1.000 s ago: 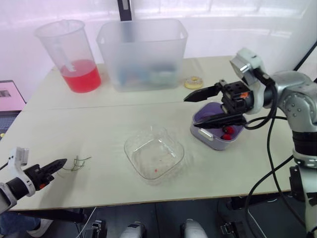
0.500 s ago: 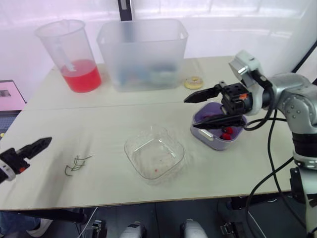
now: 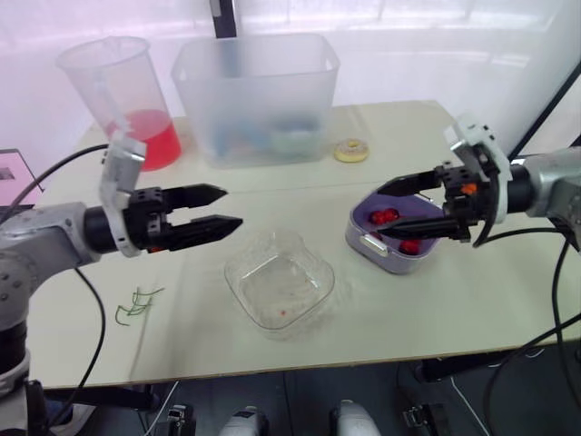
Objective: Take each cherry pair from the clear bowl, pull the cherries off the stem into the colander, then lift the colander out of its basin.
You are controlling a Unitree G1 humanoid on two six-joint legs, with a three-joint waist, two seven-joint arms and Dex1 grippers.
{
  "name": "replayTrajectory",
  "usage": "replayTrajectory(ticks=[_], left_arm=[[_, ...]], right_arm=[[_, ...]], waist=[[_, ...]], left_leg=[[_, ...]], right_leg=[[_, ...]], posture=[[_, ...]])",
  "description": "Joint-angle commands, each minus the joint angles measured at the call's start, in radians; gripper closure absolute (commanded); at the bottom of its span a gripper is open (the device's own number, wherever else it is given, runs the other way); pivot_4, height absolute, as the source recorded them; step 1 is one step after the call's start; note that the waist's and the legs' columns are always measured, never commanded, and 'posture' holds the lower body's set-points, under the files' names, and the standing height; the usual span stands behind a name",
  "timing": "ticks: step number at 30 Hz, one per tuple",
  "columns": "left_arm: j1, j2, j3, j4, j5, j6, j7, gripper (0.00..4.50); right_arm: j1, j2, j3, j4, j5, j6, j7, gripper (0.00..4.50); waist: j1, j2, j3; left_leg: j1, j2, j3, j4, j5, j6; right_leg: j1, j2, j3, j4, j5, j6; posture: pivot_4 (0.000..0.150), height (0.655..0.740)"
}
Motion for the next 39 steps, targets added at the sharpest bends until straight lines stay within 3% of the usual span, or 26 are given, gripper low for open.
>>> replayTrajectory(ticks=[1, 6, 11, 17, 27, 30, 35, 39], left_arm=[[-0.058, -0.008, -0.104, -0.009, 0.108, -0.09, -0.105, 0.07], [-0.122, -0.016, -0.213, -0.007, 0.226, -0.175, -0.22, 0.07], [-0.126, -0.018, -0.249, 0.012, 0.35, -0.27, -0.251, 0.07], [-0.088, -0.06, -0.193, -0.012, 0.356, -0.306, -0.211, 0.07], [0.028, -0.081, -0.121, -0.117, 0.357, -0.316, -0.102, 0.07], [0.045, -0.088, -0.105, -0.13, 0.346, -0.309, -0.075, 0.0], [0.053, -0.109, -0.086, -0.096, 0.368, -0.34, -0.053, 0.0], [0.048, -0.11, -0.087, -0.084, 0.396, -0.375, -0.047, 0.0]], right_arm=[[0.077, -0.015, -0.078, -0.133, -0.026, 0.022, -0.138, 0.0], [0.187, -0.076, -0.157, -0.313, -0.003, 0.305, -0.339, 0.0], [0.145, -0.107, -0.122, -0.353, 0.056, 0.51, -0.404, 0.0], [0.024, -0.013, 0.083, -0.241, -0.042, 0.463, -0.523, 0.0], [-0.077, 0.113, 0.242, -0.09, -0.098, 0.492, -0.574, 0.0], [-0.091, 0.135, 0.262, -0.074, -0.107, 0.497, -0.581, 0.92], [-0.106, 0.149, 0.314, -0.045, -0.133, 0.488, -0.588, 3.35], [-0.114, 0.16, 0.349, -0.032, -0.159, 0.475, -0.595, 3.35]], waist=[[0.003, 0.0, 0.0], [0.01, 0.0, 0.0], [0.003, 0.0, 0.0], [0.001, 0.0, 0.0], [0.002, 0.0, 0.0], [0.003, 0.0, 0.0], [0.003, 0.0, 0.0], [0.002, 0.0, 0.0]], left_leg=[[0.0, 0.0, 0.0, 0.0, 0.0, 0.0], [-0.001, -0.001, -0.001, 0.001, 0.0, 0.0], [0.0, 0.0, -0.001, 0.001, 0.0, 0.0], [0.0, 0.0, 0.0, 0.001, 0.0, 0.0], [0.0, -0.001, -0.001, 0.002, 0.0, 0.0], [0.0, -0.001, -0.001, 0.001, 0.0, 0.0], [0.0, -0.001, -0.002, 0.002, 0.0, 0.0], [0.0, -0.001, -0.001, 0.002, 0.0, 0.0]], right_leg=[[0.0, 0.0, 0.0, 0.0, 0.0, 0.0], [0.001, -0.001, -0.001, 0.0, 0.0, 0.0], [0.002, 0.0, -0.001, 0.0, 0.0, 0.0], [0.002, 0.0, -0.001, 0.0, 0.0, 0.0], [0.002, 0.0, -0.001, 0.0, 0.0, 0.0], [0.002, 0.0, -0.001, 0.0, 0.0, 0.0], [0.002, 0.0, -0.001, 0.0, 0.0, 0.0], [0.002, 0.0, -0.001, 0.0, 0.0, 0.0]], posture=[[0.15, 0.74], [0.15, 0.74], [0.15, 0.74], [0.15, 0.74], [0.15, 0.74], [0.15, 0.74], [0.15, 0.74], [0.15, 0.74]])
